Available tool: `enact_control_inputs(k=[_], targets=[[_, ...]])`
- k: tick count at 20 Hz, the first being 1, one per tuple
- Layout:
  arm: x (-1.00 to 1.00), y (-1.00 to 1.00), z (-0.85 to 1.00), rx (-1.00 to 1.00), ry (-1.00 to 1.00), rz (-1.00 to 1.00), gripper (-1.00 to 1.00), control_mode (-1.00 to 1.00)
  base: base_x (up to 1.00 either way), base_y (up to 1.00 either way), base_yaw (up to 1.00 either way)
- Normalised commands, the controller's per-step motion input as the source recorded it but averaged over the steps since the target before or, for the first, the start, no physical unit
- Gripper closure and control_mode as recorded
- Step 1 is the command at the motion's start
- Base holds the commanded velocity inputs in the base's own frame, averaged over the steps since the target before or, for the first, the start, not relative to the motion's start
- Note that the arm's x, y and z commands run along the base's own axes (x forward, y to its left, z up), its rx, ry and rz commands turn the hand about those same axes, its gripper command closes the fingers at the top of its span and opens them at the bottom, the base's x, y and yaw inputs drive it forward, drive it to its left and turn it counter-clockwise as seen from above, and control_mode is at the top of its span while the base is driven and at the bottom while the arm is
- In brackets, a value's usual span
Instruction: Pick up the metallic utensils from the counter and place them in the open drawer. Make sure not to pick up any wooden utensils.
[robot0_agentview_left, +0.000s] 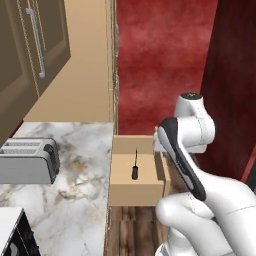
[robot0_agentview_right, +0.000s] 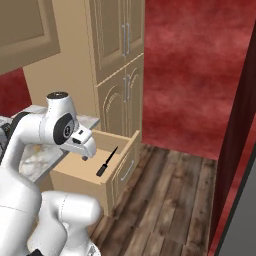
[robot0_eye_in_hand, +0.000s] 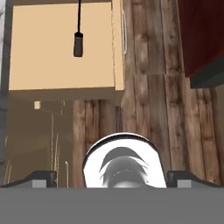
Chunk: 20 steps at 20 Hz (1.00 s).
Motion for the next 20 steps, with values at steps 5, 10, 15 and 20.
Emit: enact_control_inputs(k=[5, 10, 15, 20], targets=[[0.0, 0.0, 0.0, 0.0, 0.0, 0.0, -1.0, -1.0, 0.0, 0.0, 0.0], [-0.12, -0.01, 0.0, 0.0, 0.0, 0.0, -1.0, -1.0, 0.0, 0.0, 0.0], [-0.22, -0.06, 0.0, 0.0, -0.02, -0.02, -1.0, 1.0, -0.47, -0.13, -0.05], [0.0, 0.0, 0.0, 0.0, 0.0, 0.0, -1.0, 1.0, -0.84, -0.25, -0.09]])
